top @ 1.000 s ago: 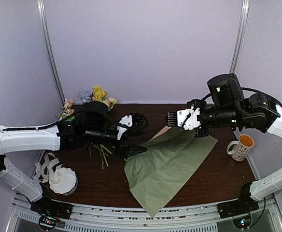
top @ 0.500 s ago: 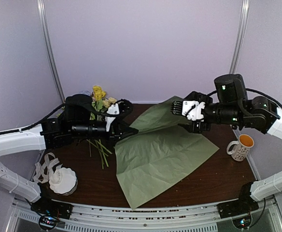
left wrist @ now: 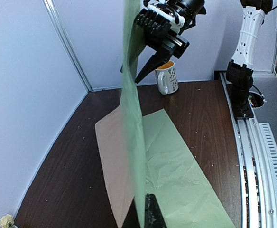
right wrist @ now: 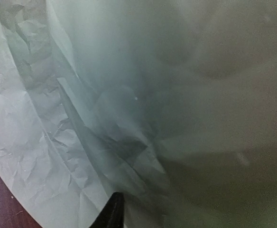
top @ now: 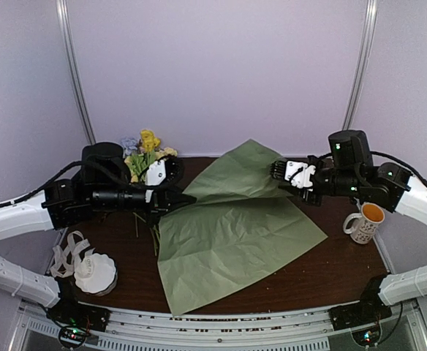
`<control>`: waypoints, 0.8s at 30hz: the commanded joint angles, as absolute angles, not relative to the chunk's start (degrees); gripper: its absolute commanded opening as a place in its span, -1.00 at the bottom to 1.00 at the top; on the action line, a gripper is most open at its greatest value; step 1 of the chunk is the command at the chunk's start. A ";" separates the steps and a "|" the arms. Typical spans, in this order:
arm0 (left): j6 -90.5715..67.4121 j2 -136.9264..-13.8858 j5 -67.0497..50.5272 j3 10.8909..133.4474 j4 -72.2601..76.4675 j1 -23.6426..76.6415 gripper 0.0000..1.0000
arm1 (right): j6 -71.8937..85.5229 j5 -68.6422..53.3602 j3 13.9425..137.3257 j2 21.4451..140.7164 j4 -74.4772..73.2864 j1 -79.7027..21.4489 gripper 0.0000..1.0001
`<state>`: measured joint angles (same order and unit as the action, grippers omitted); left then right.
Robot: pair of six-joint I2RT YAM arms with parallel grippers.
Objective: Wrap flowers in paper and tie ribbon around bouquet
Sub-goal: Unfold the folded wrapping paper at the center of the board.
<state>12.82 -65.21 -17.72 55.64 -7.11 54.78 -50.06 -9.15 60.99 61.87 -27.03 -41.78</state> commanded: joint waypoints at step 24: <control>13.84 -44.37 -22.38 67.11 -24.89 54.12 -1.00 | -37.16 -13.33 94.91 63.84 -53.96 -73.82 -1.00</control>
<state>13.63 -45.89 -21.91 63.86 -19.75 55.46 -41.30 -15.00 89.76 63.29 -48.14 -71.20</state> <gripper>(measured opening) 0.011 0.012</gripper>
